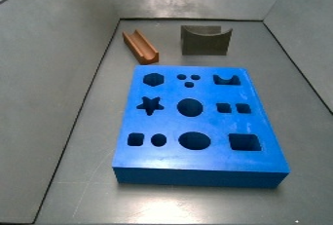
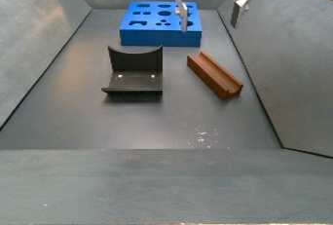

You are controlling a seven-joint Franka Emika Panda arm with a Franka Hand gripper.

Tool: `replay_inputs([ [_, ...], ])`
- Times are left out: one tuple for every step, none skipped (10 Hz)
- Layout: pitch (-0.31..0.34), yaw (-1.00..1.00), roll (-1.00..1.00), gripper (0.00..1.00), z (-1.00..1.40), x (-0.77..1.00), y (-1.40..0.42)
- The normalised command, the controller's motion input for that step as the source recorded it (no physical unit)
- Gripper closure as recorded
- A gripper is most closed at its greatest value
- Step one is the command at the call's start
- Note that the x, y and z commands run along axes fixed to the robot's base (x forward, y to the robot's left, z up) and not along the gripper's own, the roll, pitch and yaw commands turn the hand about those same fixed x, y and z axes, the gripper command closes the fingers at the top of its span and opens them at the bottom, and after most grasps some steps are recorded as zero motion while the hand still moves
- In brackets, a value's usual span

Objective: Pick up the arch object. Move up. Place the arch object on the fixture. Regrasp the arch object. Move to above the board. Insert the arch object.
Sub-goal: Pick up the arch object.

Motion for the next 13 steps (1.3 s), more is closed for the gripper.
replay_inputs([
  [-0.164,0.83,0.00,0.00,-0.56,-0.13,0.00],
  [-0.211,0.51,0.06,0.00,-0.60,-0.31,0.00],
  [-0.207,0.40,0.05,0.00,-0.60,-0.31,0.00],
  [-0.196,0.31,0.02,0.00,-0.58,-0.20,0.00],
  [-0.181,0.29,0.02,0.00,-0.59,-0.14,0.00],
  [-0.167,0.27,0.00,0.00,-0.57,-0.10,0.00],
  [-0.140,0.22,0.00,0.00,-0.52,-0.01,0.00],
  [-0.100,0.06,0.10,0.00,-0.50,-0.01,0.00],
  [-0.069,0.04,0.09,0.00,-0.59,-0.05,0.01],
  [-0.110,0.02,0.08,0.00,-0.66,-0.01,0.00],
  [-0.107,0.04,0.08,0.00,-0.72,-0.06,0.00],
  [-0.106,0.05,0.08,0.00,-0.73,-0.12,0.00],
  [-0.127,0.05,0.06,0.00,-0.72,-0.21,0.00],
])
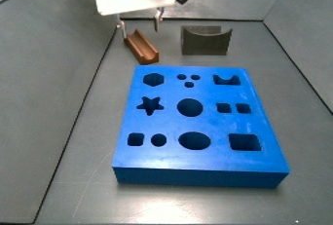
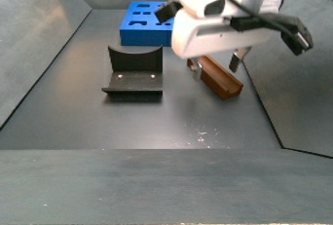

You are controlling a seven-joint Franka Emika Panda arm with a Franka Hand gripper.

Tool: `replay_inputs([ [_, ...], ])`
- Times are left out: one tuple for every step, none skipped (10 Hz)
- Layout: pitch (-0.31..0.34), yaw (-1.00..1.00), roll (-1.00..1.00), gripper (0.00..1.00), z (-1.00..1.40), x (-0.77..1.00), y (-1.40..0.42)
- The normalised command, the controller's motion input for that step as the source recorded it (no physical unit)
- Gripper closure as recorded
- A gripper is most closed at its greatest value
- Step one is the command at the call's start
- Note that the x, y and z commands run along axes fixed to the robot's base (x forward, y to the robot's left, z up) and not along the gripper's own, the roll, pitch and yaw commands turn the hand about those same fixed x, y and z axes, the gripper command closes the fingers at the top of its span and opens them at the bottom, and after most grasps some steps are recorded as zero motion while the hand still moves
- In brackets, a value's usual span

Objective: Pick up the arch object. Move up. Place the arch object on the fixture. Regrasp the arch object. Move to above the board. Insert the arch object.
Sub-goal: Pick up the arch object.

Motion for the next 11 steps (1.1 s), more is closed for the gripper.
replay_inputs([
  [-0.160,0.05,0.00,0.00,-0.63,-0.20,0.05],
  [-0.164,0.06,0.00,0.00,-0.59,-0.17,0.12],
  [-0.167,0.05,-0.01,0.00,-0.55,-0.18,0.10],
  [0.000,0.00,-0.02,0.00,0.00,0.00,0.00],
  [0.000,0.00,0.01,0.00,0.00,0.00,0.00],
  [0.000,0.00,0.00,1.00,0.00,0.00,0.00],
  [0.000,0.00,0.00,1.00,0.00,0.00,0.00],
  [0.000,0.00,0.00,1.00,0.00,0.00,0.00],
  [0.000,0.00,0.00,1.00,0.00,0.00,0.00],
  [0.000,0.00,0.00,1.00,0.00,0.00,0.00],
  [0.000,0.00,0.00,1.00,0.00,0.00,0.00],
])
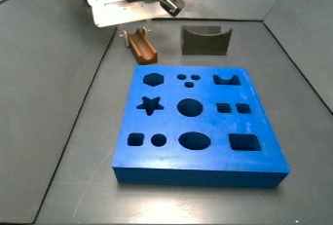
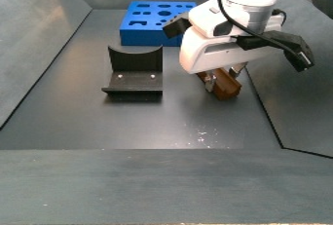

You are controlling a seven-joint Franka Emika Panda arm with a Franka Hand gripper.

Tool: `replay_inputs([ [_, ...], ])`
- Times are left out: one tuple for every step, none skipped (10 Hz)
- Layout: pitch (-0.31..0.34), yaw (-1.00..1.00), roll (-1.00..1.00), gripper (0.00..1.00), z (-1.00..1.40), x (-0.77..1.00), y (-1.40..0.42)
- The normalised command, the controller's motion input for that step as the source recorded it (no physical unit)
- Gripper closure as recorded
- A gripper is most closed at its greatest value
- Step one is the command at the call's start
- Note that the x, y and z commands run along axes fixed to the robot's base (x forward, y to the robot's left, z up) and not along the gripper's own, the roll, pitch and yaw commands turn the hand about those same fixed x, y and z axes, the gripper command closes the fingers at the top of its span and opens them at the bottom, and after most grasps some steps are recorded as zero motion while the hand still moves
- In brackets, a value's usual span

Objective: Pick up the arch object. Move up. Place the arch object on the fixture. Regrasp the arch object. Move to above the board. Insert the arch object.
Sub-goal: Pick up the arch object, then move up.

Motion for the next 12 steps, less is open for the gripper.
replay_inputs([
  [0.000,0.00,0.00,1.00,0.00,0.00,0.00],
  [0.000,0.00,0.00,1.00,0.00,0.00,0.00],
  [0.000,0.00,0.00,1.00,0.00,0.00,0.00],
  [0.000,0.00,0.00,1.00,0.00,0.00,0.00],
  [0.000,0.00,0.00,1.00,0.00,0.00,0.00],
  [0.000,0.00,0.00,1.00,0.00,0.00,0.00],
  [0.000,0.00,0.00,1.00,0.00,0.00,0.00],
  [0.000,0.00,0.00,1.00,0.83,0.00,0.00],
  [0.021,0.01,0.00,1.00,0.81,-0.05,0.00],
  [0.031,0.01,-0.01,1.00,0.72,-0.07,0.00],
  [0.034,0.01,-0.02,1.00,0.62,-0.05,-0.01],
  [0.043,0.02,-0.04,1.00,0.47,-0.03,-0.01],
])
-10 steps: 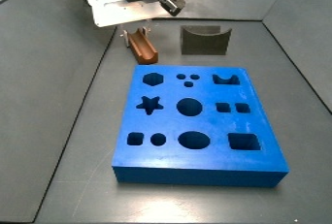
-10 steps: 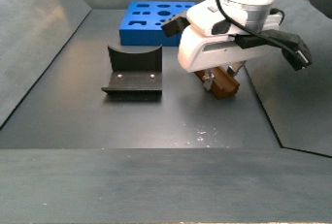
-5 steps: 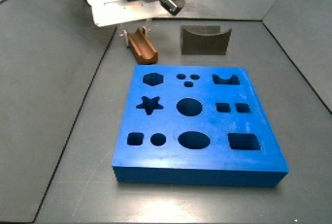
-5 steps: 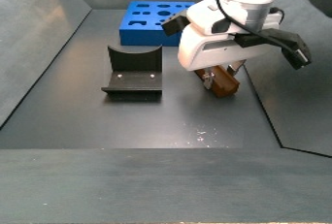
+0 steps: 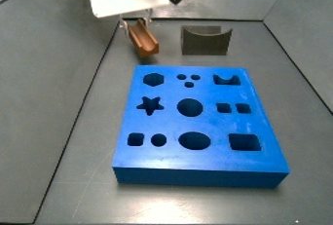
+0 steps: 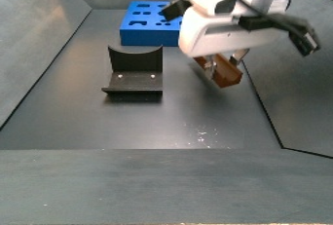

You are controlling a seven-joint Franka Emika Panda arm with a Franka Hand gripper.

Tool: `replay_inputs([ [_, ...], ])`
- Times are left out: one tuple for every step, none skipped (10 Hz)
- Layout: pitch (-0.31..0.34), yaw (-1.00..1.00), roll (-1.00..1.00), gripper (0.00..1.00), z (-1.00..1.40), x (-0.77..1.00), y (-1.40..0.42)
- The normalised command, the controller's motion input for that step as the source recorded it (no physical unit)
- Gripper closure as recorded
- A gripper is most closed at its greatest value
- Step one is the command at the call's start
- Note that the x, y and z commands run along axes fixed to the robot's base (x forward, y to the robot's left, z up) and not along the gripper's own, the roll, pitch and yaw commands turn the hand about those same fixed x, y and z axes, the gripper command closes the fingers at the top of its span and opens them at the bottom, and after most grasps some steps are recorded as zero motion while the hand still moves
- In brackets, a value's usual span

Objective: Pick up the arch object. Move up. Place the arch object on the fixture. Regrasp the arch object. Move to above the board. Insert the arch object.
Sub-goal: Move up, then place the arch object on the fixture.

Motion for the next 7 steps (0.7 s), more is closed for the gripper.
replay_inputs([
  [0.042,0.02,-0.05,1.00,0.39,-0.02,-0.01],
  [0.037,0.03,-0.07,1.00,0.22,-0.02,-0.01],
  [0.000,0.00,0.00,1.00,1.00,0.00,0.00],
  [-0.013,0.00,-0.01,1.00,1.00,0.01,0.00],
  [0.012,0.00,-0.02,1.00,1.00,-0.01,0.00],
  [0.019,0.01,-0.03,1.00,1.00,-0.01,-0.01],
  [0.029,0.02,-0.05,1.00,1.00,-0.01,-0.01],
])
